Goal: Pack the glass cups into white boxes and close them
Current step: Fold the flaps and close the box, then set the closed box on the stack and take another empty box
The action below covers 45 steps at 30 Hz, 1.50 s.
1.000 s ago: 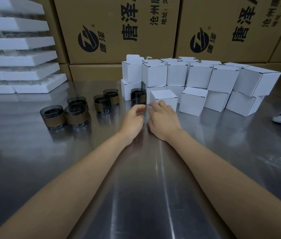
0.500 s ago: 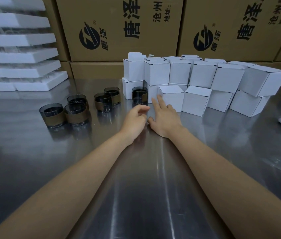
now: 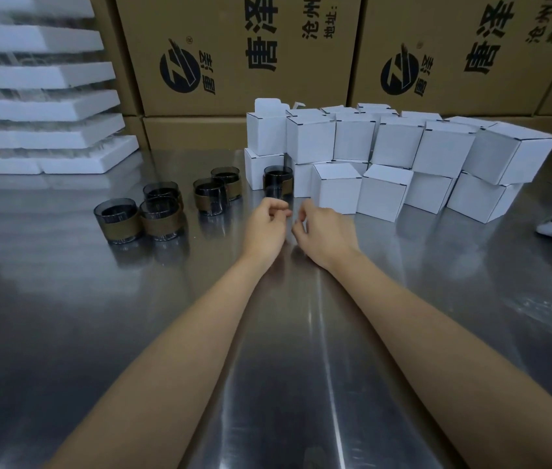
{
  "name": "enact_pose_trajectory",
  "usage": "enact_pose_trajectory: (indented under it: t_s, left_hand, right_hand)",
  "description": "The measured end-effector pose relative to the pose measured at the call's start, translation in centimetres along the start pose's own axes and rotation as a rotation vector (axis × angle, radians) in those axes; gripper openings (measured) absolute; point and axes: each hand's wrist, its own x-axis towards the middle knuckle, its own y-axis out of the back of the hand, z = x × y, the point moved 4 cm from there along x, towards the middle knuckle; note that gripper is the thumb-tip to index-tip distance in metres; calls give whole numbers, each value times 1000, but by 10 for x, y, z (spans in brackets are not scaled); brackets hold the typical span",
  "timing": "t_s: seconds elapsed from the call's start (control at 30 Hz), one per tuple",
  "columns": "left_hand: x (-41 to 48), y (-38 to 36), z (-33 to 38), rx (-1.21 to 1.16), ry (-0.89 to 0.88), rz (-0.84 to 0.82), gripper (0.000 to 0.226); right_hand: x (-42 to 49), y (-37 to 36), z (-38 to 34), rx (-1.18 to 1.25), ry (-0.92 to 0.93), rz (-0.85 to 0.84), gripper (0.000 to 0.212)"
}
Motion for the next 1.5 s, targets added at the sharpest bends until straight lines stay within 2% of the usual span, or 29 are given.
enact_pose_trajectory:
  t_s: [0.13,0.3,0.43,0.63,0.8,0.87,0.97,1.07,1.2,1.3,1.4,1.5]
  left_hand:
    - [-9,-2,11,82,-74,-20,26]
    - [-13,-3,21,95,-130,58,27]
    - [6,3,32,123,-164,129,28]
    - [79,10,62,183,-205,214,24]
    - [171,-1,102,496,-355,196,24]
    - [209,-6,109,647,-378,183,24]
    - [265,-6,105,798,-282,129,25]
    - [310,-6,91,871,-148,61,27]
    - [349,-19,73,906,-56,-30,31]
    - [366,-36,66,1005,-43,-161,35]
    - [370,-48,62,1151,-48,-269,28]
    - [374,-48,62,1172,-71,-254,30]
  right_hand:
    - [-7,1,-9,44,-13,-34,20]
    - [-10,2,-18,99,-14,-42,32]
    - [1,0,-14,88,-51,-18,24]
    - [24,-11,-15,78,-17,32,21]
    - [47,-28,-30,76,78,3,19]
    - [56,-36,-37,62,141,0,17]
    - [65,-45,-42,90,215,-16,16]
    - [69,-51,-41,144,245,-31,14]
    - [69,-56,-40,167,279,-14,14]
    - [70,-60,-37,216,296,-48,14]
    - [71,-61,-38,243,309,-62,14]
    - [72,-59,-37,252,299,-43,14]
